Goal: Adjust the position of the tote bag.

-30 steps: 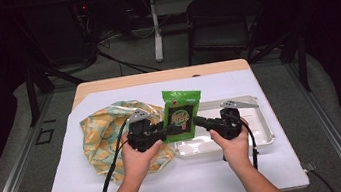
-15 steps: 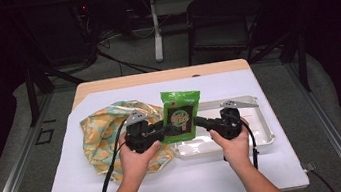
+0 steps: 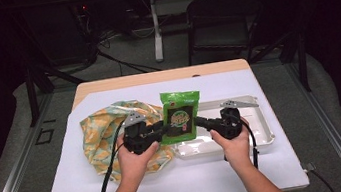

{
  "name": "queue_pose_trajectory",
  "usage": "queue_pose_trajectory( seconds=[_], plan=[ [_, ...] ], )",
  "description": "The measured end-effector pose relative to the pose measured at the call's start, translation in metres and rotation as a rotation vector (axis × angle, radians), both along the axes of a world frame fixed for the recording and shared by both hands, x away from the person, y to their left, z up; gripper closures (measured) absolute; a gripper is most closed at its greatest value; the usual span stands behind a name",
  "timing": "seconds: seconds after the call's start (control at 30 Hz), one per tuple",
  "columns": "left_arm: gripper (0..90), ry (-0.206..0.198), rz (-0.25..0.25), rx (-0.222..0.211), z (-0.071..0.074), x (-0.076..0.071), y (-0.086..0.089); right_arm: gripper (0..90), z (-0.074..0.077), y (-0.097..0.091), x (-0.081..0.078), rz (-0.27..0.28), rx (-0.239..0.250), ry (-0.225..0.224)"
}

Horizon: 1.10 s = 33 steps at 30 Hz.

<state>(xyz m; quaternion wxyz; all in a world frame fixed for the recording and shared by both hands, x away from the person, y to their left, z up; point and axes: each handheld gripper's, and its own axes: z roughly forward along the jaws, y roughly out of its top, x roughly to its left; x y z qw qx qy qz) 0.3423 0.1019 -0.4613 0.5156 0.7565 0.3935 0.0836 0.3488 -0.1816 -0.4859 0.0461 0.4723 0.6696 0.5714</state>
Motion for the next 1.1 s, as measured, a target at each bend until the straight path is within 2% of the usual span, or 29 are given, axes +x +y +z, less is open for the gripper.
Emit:
queue_pose_trajectory(
  seconds=[0.17, 0.2, 0.3, 0.33, 0.47, 0.73, 0.77, 0.87, 1.1],
  plan=[
    [71.1, -0.002, 0.002, 0.012, 0.000, -0.001, 0.002, 89.3, 0.000, 0.000, -0.001, 0.001, -0.009, -0.001],
    [76.5, -0.008, 0.009, 0.023, -0.001, -0.001, 0.002, 89.2, 0.001, 0.000, -0.001, -0.009, -0.009, -0.006],
    [78.8, 0.002, 0.019, 0.017, -0.001, -0.001, 0.002, 89.3, 0.000, 0.000, -0.001, -0.007, -0.009, -0.004],
    [80.8, -0.002, 0.031, 0.032, -0.001, -0.001, 0.001, 89.3, 0.000, 0.000, -0.001, -0.008, -0.013, 0.000],
    [84.4, 0.003, 0.035, 0.037, -0.002, 0.000, -0.001, 89.3, 0.001, 0.000, -0.001, -0.017, -0.025, -0.005],
    [84.4, 0.008, 0.055, 0.054, -0.005, 0.003, -0.003, 89.0, 0.002, 0.004, -0.004, -0.036, -0.056, -0.020],
    [84.3, 0.011, 0.052, 0.052, -0.005, 0.003, -0.004, 88.9, 0.004, 0.005, -0.006, -0.055, -0.077, -0.037],
    [84.1, 0.015, 0.054, 0.052, -0.005, 0.004, -0.005, 88.9, 0.006, 0.006, -0.007, -0.059, -0.102, -0.050],
    [82.5, 0.025, 0.059, 0.053, -0.006, 0.006, -0.008, 88.5, 0.006, 0.005, -0.007, -0.073, -0.119, -0.053]
  ],
)
